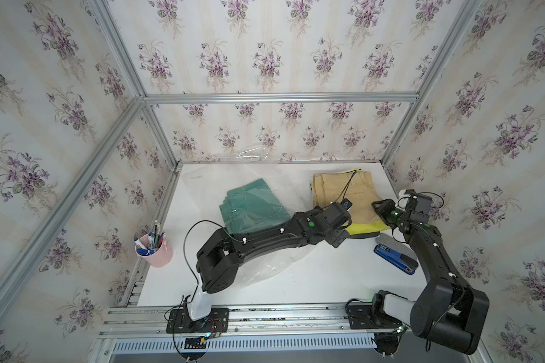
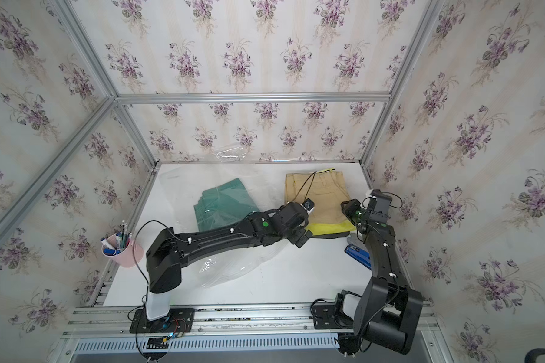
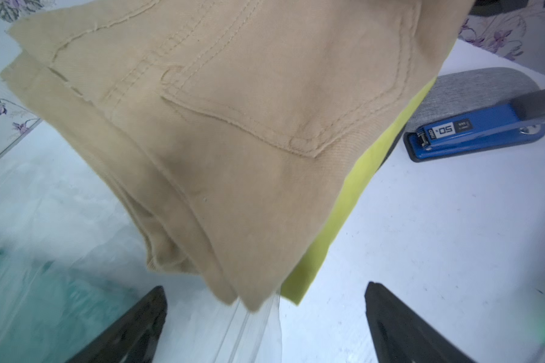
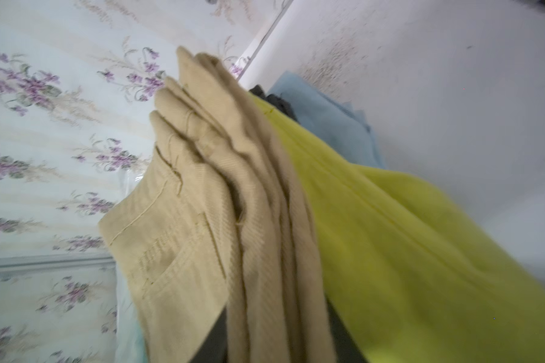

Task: Take the trousers out of the vacuum bag
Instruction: Place the trousers at the center of the board.

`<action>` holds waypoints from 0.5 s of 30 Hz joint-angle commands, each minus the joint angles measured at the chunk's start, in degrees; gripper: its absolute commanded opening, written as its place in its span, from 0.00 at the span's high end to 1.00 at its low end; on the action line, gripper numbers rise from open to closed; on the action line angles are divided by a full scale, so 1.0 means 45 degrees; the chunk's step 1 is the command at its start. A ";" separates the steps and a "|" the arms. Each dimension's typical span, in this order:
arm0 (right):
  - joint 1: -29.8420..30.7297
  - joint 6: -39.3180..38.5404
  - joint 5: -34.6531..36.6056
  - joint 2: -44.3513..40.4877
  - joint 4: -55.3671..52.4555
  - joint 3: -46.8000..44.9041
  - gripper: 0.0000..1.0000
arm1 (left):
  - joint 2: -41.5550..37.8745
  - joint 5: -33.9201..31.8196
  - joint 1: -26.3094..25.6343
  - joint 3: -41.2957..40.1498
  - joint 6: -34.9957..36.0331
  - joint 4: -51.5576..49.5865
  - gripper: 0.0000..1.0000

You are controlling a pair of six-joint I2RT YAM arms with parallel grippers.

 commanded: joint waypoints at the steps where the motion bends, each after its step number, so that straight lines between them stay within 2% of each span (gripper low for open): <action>1: -0.0035 -0.0380 0.1672 -0.0247 -0.0591 0.0234 0.36 | -0.1297 0.0807 0.0002 -0.0996 -0.0932 0.0068 0.00; 4: -0.0040 -0.0516 0.2940 -0.0511 -0.0988 0.0517 0.18 | -0.2571 0.1123 0.0004 -0.1938 -0.1599 -0.0068 0.00; 5: -0.0041 -0.0545 0.3237 -0.0593 -0.1111 0.0645 0.15 | -0.3010 0.1185 0.0003 -0.2267 -0.1782 -0.0049 0.00; 9: 0.0017 -0.0944 0.2961 -0.1390 -0.0614 0.0720 0.12 | -0.4759 0.1135 0.0021 -0.3408 -0.2388 -0.0243 0.00; 15: 0.0985 -0.1772 0.2519 -0.2402 -0.0661 0.1201 0.10 | -0.7220 0.0503 0.0012 -0.4606 -0.2976 -0.1289 0.00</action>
